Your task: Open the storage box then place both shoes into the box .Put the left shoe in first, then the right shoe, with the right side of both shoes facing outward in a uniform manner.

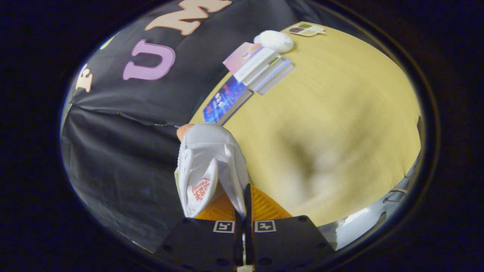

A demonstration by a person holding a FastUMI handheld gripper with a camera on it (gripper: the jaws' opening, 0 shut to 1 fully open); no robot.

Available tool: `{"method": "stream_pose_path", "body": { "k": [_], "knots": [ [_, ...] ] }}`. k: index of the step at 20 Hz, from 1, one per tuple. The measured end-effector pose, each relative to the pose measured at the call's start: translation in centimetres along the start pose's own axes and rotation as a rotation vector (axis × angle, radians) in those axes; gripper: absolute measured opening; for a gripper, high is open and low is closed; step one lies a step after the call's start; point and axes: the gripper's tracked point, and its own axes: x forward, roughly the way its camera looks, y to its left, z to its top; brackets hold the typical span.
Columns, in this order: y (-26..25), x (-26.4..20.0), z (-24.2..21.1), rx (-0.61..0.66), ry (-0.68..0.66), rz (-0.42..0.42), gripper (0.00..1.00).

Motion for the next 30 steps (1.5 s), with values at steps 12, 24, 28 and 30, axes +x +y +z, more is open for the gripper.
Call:
{"method": "stream_pose_path", "body": {
  "k": [12, 24, 28, 30],
  "knots": [
    [8.6, 7.2, -5.5, -0.266, -0.150, -0.190, 0.05],
    [7.5, 10.8, -7.2, -0.414, -0.228, -0.399, 0.09],
    [7.9, 11.6, -8.2, -0.443, -0.206, -0.389, 0.27],
    [8.4, 11.3, -8.1, -0.433, -0.212, -0.367, 0.42]
  ]
}}
